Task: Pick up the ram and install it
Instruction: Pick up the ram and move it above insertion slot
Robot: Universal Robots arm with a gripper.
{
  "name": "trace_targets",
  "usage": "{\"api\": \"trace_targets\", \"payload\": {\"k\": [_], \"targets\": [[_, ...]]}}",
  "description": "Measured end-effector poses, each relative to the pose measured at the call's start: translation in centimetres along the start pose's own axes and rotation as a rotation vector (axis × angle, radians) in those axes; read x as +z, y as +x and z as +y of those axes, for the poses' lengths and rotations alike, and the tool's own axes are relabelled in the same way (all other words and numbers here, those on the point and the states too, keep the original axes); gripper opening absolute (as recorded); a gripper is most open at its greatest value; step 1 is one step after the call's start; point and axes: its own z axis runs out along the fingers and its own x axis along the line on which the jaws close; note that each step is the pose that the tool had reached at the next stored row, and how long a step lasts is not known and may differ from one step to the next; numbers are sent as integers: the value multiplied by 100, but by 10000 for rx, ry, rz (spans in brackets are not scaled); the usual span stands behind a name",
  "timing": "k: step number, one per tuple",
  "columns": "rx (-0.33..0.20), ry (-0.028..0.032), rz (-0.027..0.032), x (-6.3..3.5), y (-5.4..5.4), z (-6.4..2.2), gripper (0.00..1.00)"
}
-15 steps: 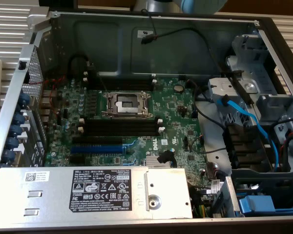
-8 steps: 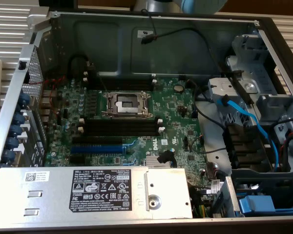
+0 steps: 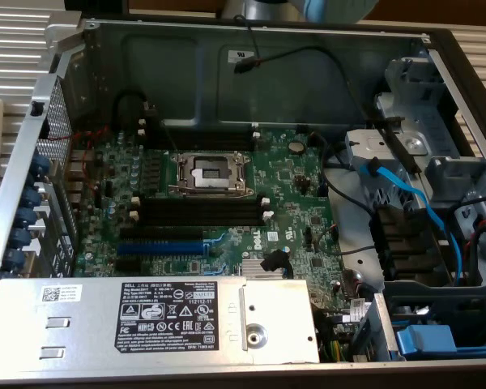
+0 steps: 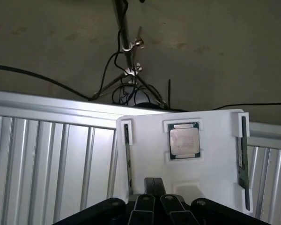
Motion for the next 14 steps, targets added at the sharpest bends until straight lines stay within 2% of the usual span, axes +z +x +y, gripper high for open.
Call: {"api": "trace_targets", "payload": {"k": [14], "targets": [[-311, -3, -5, 256, 123, -167, 10]]}}
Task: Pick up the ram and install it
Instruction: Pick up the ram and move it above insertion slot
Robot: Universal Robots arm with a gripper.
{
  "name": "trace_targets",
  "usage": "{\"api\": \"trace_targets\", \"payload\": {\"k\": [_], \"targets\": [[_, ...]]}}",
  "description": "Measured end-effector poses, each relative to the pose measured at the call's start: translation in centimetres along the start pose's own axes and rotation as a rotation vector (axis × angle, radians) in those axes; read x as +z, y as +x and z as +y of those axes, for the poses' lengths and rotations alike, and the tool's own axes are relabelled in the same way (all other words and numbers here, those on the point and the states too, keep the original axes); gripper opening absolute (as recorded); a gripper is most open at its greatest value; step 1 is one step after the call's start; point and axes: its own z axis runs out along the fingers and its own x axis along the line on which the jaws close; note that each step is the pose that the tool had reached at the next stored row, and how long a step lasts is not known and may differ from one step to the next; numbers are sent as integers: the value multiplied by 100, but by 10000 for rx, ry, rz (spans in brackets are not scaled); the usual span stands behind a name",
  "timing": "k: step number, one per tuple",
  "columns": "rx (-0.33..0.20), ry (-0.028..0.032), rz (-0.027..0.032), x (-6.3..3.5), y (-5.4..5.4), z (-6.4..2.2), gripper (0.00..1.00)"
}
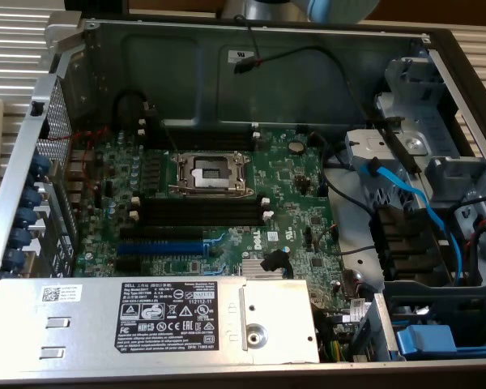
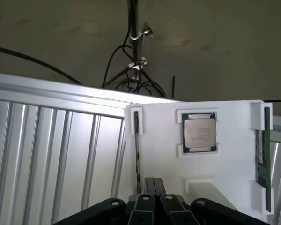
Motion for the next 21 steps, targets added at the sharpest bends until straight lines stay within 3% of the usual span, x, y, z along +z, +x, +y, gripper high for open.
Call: {"api": "trace_targets", "payload": {"k": [9, 21], "targets": [[-373, -7, -5, 163, 69, -17, 10], [-746, -14, -10, 382, 85, 10, 10]]}}
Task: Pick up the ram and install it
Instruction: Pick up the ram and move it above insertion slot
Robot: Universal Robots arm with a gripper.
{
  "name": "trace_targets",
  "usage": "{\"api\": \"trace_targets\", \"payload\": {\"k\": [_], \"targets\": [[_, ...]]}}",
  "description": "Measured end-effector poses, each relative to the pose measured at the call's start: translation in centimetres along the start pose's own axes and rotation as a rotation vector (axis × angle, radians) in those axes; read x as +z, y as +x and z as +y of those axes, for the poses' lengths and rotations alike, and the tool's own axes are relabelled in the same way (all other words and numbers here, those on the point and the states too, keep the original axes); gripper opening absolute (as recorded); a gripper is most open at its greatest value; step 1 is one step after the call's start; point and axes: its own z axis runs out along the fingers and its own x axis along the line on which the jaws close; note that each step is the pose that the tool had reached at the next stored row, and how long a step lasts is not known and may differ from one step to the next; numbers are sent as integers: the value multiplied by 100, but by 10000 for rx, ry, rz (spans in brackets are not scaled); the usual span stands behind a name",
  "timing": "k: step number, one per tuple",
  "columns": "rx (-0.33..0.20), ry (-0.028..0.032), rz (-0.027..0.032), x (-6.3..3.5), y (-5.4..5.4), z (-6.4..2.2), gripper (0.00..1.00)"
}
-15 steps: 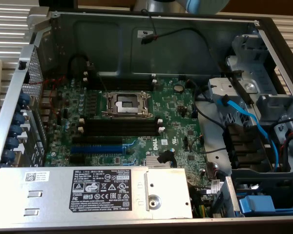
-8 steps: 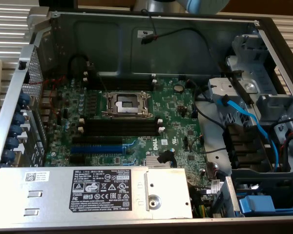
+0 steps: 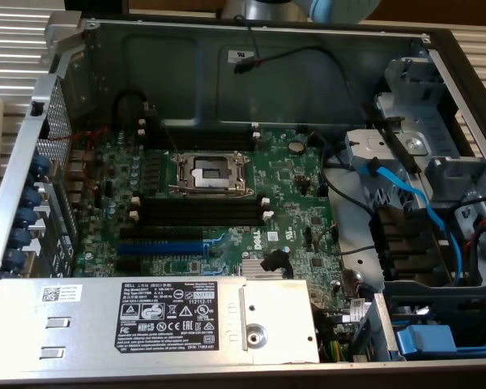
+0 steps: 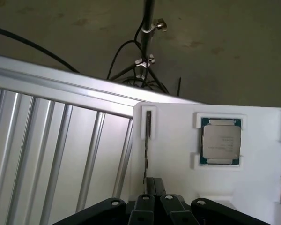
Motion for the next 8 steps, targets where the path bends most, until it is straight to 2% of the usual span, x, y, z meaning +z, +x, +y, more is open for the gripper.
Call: {"api": "trace_targets", "payload": {"k": [2, 8], "targets": [[-39, -5, -1, 28, 0, 4, 10], [-42, -5, 1, 29, 0, 4, 10]]}}
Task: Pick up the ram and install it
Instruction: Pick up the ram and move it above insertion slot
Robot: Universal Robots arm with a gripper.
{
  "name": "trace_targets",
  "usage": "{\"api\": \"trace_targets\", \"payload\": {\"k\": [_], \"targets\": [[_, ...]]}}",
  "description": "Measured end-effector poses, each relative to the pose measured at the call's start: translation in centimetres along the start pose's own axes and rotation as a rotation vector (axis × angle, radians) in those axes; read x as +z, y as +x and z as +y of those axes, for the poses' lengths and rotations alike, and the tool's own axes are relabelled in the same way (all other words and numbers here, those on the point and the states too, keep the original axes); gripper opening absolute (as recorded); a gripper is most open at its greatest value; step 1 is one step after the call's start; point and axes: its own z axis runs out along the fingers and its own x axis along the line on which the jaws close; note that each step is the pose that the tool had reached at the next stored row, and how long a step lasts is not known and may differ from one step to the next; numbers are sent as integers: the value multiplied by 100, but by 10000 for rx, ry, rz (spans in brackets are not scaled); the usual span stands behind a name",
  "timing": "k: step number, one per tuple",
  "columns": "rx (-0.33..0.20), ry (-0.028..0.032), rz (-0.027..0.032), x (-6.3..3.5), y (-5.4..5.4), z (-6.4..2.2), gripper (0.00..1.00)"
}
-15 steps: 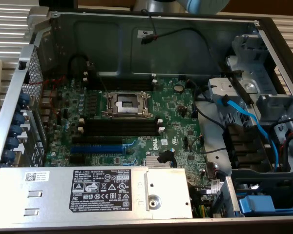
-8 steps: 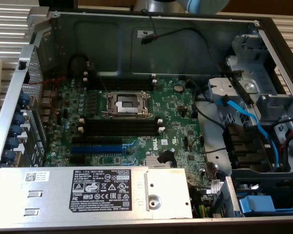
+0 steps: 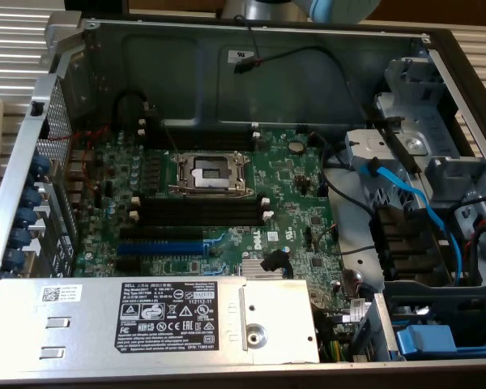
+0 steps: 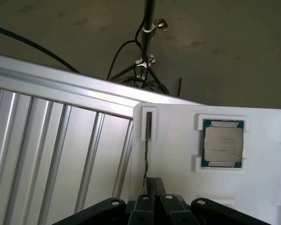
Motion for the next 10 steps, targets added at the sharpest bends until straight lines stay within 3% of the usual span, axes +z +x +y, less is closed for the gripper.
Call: {"api": "trace_targets", "payload": {"k": [6, 9, 10], "targets": [[1, 0, -1, 0, 0, 0, 11], [1, 0, -1, 0, 0, 0, 24], [1, 1, -1, 0, 0, 0, 24]]}}
